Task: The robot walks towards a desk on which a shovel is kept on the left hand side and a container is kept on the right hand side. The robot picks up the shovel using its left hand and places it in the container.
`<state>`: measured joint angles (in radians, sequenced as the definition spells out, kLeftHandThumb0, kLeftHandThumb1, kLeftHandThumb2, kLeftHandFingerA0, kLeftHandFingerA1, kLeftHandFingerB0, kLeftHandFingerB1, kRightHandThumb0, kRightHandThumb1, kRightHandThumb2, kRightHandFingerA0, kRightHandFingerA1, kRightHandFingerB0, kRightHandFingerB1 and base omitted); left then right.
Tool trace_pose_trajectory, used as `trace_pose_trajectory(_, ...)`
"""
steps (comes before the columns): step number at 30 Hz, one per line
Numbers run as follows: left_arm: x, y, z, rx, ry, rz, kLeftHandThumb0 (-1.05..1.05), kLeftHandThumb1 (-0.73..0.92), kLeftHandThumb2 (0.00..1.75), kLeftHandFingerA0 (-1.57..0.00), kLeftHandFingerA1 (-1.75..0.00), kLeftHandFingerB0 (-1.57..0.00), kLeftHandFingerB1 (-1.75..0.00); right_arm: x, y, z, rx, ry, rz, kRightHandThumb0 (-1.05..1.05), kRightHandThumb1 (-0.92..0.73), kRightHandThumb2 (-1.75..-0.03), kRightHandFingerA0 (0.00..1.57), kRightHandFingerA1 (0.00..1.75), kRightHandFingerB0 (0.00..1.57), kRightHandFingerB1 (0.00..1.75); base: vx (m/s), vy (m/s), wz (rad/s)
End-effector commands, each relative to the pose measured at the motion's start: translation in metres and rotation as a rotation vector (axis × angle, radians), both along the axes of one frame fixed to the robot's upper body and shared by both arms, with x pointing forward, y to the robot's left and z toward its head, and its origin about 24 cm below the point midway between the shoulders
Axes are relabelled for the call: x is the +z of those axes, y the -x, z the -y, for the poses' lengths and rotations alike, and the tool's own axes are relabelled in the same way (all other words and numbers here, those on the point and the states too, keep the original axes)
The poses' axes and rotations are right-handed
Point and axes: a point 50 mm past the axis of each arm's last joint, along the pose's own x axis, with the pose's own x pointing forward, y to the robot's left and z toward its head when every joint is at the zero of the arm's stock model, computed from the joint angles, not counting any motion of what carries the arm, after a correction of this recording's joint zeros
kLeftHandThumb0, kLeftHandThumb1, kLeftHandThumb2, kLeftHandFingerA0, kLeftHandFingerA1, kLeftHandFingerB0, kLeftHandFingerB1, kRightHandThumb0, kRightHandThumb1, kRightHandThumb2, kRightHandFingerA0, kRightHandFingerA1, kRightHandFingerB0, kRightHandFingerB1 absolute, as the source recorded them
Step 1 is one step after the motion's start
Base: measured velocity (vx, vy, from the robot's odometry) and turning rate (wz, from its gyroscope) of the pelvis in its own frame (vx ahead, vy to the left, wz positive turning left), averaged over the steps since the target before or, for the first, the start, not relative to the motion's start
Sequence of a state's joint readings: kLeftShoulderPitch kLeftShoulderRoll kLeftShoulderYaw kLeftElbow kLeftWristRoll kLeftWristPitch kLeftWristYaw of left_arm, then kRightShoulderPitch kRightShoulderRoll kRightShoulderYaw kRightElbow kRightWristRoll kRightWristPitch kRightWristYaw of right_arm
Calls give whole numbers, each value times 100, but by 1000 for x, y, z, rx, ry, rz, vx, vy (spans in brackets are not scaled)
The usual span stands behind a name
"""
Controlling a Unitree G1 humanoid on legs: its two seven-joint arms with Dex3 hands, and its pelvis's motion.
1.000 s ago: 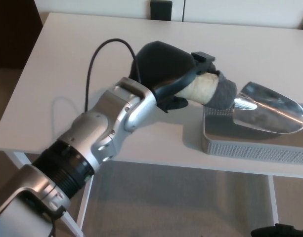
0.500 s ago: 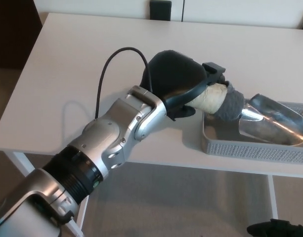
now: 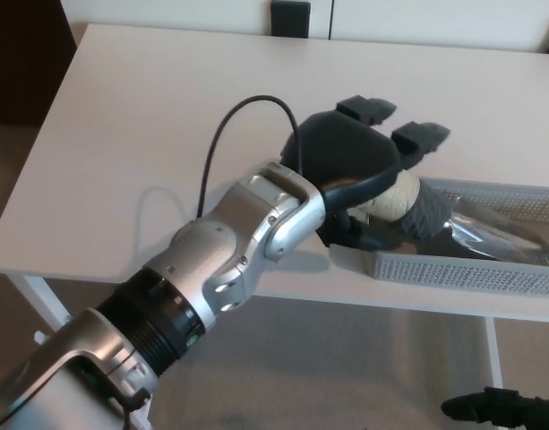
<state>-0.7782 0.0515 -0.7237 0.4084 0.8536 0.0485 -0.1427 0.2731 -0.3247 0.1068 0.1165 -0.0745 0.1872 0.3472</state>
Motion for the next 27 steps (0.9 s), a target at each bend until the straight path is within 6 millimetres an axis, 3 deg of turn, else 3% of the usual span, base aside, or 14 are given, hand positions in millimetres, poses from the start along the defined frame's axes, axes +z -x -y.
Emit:
trace_pose_trajectory(1,3,-2,3,51,-78,-76,-86,51,92,0,-3,0,-10,2,-3,7,-2,33,-15,-33,-54,-56,71,53,47,45,0,0,0)
trace_pose_trajectory(8,14,0,9,26,-6,-87,-88,53,94,0,-4,0,-10,2,-2,5,8,30,-16,-32,-55,-56,68,52,46,45,0,0,0)
trace_pose_trajectory(12,49,8,7,-23,137,-44,-91,56,94,0,-2,0,-7,2,1,6,5,28,-22,-32,-55,-56,69,53,45,45,0,0,0)
trace_pose_trajectory(13,58,10,6,-37,162,-31,-89,70,62,0,-2,0,-11,1,2,6,1,24,-25,-32,-54,-56,68,53,45,45,0,0,0)
trace_pose_trajectory(14,83,16,2,-70,221,13,-89,55,98,0,-5,0,-10,0,3,6,-5,22,-33,-33,-55,-56,68,52,45,45,0,0,0)
trace_pose_trajectory(15,104,23,-2,-95,267,55,-92,70,62,0,-1,0,-2,0,3,6,-4,22,-35,-33,-55,-56,67,52,45,44,0,0,0)
trace_pose_trajectory(16,122,34,-8,-138,351,113,-94,57,98,0,0,0,-7,-1,5,6,-7,15,-39,-32,-55,-56,66,52,44,45,0,0,0)
trace_pose_trajectory(18,153,56,-24,-194,414,163,-96,61,100,0,0,0,-7,-2,7,7,-14,-2,-47,-32,-55,-56,64,54,44,46,0,0,0)
trace_pose_trajectory(19,168,74,-40,-242,477,201,-91,72,62,0,-8,0,-8,-2,9,7,-6,2,-53,-33,-55,-56,64,53,43,45,0,0,0)
trace_pose_trajectory(20,175,87,-52,-266,518,220,-87,55,97,0,-9,0,-12,-2,10,8,-3,3,-55,-33,-55,-57,64,53,43,46,0,0,0)
trace_pose_trajectory(23,182,123,-89,-311,635,168,-82,51,93,0,-9,0,-15,-3,14,12,-5,22,-71,-33,-55,-56,63,51,42,44,0,0,0)
trace_pose_trajectory(24,181,132,-101,-326,661,136,-90,55,92,0,0,-1,-9,-4,15,13,0,33,-80,-33,-56,-56,64,51,43,44,0,0,0)
trace_pose_trajectory(27,169,157,-125,-328,709,43,-87,53,90,0,0,-2,-14,-7,22,18,1,48,-94,-33,-56,-56,65,52,46,45,0,0,0)
